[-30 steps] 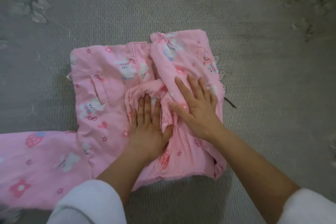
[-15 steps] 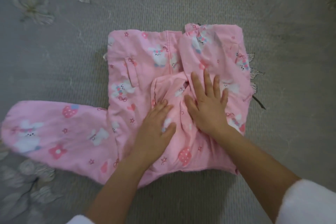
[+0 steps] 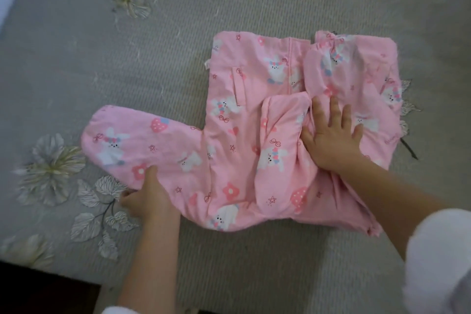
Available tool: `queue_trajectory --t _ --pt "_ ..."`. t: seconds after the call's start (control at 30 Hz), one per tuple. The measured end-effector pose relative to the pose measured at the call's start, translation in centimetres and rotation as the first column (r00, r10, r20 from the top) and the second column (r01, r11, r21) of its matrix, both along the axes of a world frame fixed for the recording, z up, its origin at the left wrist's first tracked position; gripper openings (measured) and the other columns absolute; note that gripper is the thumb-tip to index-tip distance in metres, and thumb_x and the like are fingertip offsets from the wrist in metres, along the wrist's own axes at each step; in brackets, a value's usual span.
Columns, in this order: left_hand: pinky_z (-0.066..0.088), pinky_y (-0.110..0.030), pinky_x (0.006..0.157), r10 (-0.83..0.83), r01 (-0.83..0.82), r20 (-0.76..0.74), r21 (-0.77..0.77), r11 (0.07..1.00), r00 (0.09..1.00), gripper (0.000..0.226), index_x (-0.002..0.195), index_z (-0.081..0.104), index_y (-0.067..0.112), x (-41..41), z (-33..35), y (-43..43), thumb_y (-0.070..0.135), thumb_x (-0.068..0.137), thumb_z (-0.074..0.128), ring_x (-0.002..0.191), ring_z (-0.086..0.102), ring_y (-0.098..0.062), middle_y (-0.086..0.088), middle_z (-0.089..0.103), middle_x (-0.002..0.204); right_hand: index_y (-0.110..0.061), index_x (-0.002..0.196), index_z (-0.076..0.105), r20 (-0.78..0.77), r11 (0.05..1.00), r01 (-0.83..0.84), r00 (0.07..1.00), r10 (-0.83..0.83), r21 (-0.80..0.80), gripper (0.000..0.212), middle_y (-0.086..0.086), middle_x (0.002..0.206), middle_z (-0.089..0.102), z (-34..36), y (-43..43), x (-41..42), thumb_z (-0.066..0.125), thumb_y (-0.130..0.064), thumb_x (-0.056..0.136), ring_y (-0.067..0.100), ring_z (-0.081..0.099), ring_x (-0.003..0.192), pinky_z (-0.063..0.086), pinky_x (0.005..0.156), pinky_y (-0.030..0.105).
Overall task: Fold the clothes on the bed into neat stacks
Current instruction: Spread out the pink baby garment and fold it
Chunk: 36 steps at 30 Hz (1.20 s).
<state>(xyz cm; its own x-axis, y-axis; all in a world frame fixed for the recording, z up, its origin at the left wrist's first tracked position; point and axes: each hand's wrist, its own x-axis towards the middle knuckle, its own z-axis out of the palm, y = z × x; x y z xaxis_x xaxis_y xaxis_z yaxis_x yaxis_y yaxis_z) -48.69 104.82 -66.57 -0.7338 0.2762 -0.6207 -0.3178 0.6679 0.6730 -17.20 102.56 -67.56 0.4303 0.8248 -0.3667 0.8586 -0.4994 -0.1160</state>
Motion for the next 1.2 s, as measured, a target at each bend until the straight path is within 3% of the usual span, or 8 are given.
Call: queue_trajectory --t 0.13,0.27,0.37,0.53,0.7,0.9,1.1,1.2 --pt "0.055 -0.029 0.063 -0.036 0.007 0.203 0.142 0.990 0.979 0.020 0.084 0.059 0.015 -1.5 1.7 0.9 0.015 0.074 0.076 0.078 0.067 -0.016 -0.001 0.069 0.092 -0.041 0.149 -0.010 0.005 0.999 0.007 1.000 -0.007 -0.033 0.067 -0.002 0.161 -0.010 0.2 -0.2 -0.1 0.020 -0.061 0.092 0.029 -0.007 0.147 0.005 0.112 0.061" --pt "0.049 -0.017 0.063 -0.409 0.489 -0.293 0.299 0.819 0.864 0.009 0.070 0.068 0.027 0.3 5.9 1.6 0.031 0.078 0.067 0.072 0.062 0.003 0.020 0.069 0.072 -0.043 0.148 -0.008 0.000 1.000 0.008 1.000 -0.008 -0.029 0.066 -0.003 0.161 -0.006 0.5 -0.8 -0.2 0.022 -0.060 0.092 0.029 -0.003 0.147 0.007 0.112 0.060" --pt "0.049 -0.026 0.083 -0.566 0.756 -0.504 0.377 0.536 0.652 0.015 0.093 0.060 0.034 3.1 7.9 2.0 0.043 0.081 0.063 0.097 0.063 -0.009 0.001 0.067 0.106 -0.043 0.149 -0.006 -0.019 0.999 0.026 0.999 -0.027 -0.030 0.065 -0.003 0.161 -0.006 0.7 -1.4 -0.8 0.023 -0.059 0.092 0.027 -0.003 0.147 0.006 0.112 0.059" --pt "0.028 -0.047 0.112 -0.767 0.974 -0.640 0.200 -0.104 0.049 0.041 0.127 0.050 0.015 10.4 5.8 2.4 0.029 0.089 0.057 0.134 0.035 -0.028 -0.016 0.044 0.142 -0.045 0.148 -0.008 -0.049 1.000 0.020 0.999 -0.021 -0.020 0.064 -0.005 0.160 -0.009 0.6 -2.3 -1.4 0.021 -0.061 0.093 0.025 -0.007 0.147 0.003 0.112 0.058" --pt "-0.015 -0.037 0.116 -0.681 0.812 -0.443 -0.316 -0.490 -0.583 0.065 0.150 -0.003 0.039 12.7 -0.9 1.2 0.056 0.096 0.027 0.144 -0.023 -0.018 0.008 -0.019 0.158 -0.046 0.147 -0.012 -0.028 1.000 0.022 0.999 -0.022 -0.007 0.063 -0.005 0.161 -0.011 0.0 -2.3 -1.3 0.017 -0.062 0.093 0.026 -0.008 0.147 0.001 0.113 0.057" --pt "-0.021 -0.036 0.112 -0.617 0.751 -0.435 -0.457 -0.477 -0.656 0.068 0.148 -0.013 0.042 12.9 -2.1 1.1 0.059 0.094 0.025 0.144 -0.024 -0.022 0.007 -0.025 0.157 -0.047 0.148 -0.008 -0.183 0.999 0.013 0.983 -0.019 -0.033 0.065 -0.008 0.160 -0.016 1.5 -1.9 -0.7 0.028 -0.057 0.094 0.022 -0.015 0.147 -0.004 0.115 0.054" --pt "-0.005 -0.037 0.115 -0.611 0.803 -0.532 -0.277 -0.528 -0.586 0.068 0.149 0.008 0.044 12.2 0.8 3.4 0.062 0.086 0.027 0.145 -0.009 -0.013 0.010 -0.004 0.159 -0.041 0.151 0.009 -0.184 0.964 -0.128 0.968 0.172 0.232 0.072 -0.004 0.162 0.002 7.0 -8.8 0.5 0.025 -0.070 0.087 0.011 -0.003 0.148 0.001 0.119 0.038" --pt "0.001 -0.037 0.117 -0.415 0.661 -0.593 -0.282 -0.695 -0.689 0.067 0.147 -0.004 0.044 12.9 1.6 4.6 0.061 0.088 0.023 0.148 -0.004 -0.018 0.004 -0.004 0.161 -0.039 0.152 0.006 -0.158 0.943 -0.294 0.935 0.317 0.156 0.088 0.003 0.162 0.004 6.8 -13.5 -1.0 0.032 -0.082 0.080 0.022 -0.001 0.149 0.006 0.117 0.044"
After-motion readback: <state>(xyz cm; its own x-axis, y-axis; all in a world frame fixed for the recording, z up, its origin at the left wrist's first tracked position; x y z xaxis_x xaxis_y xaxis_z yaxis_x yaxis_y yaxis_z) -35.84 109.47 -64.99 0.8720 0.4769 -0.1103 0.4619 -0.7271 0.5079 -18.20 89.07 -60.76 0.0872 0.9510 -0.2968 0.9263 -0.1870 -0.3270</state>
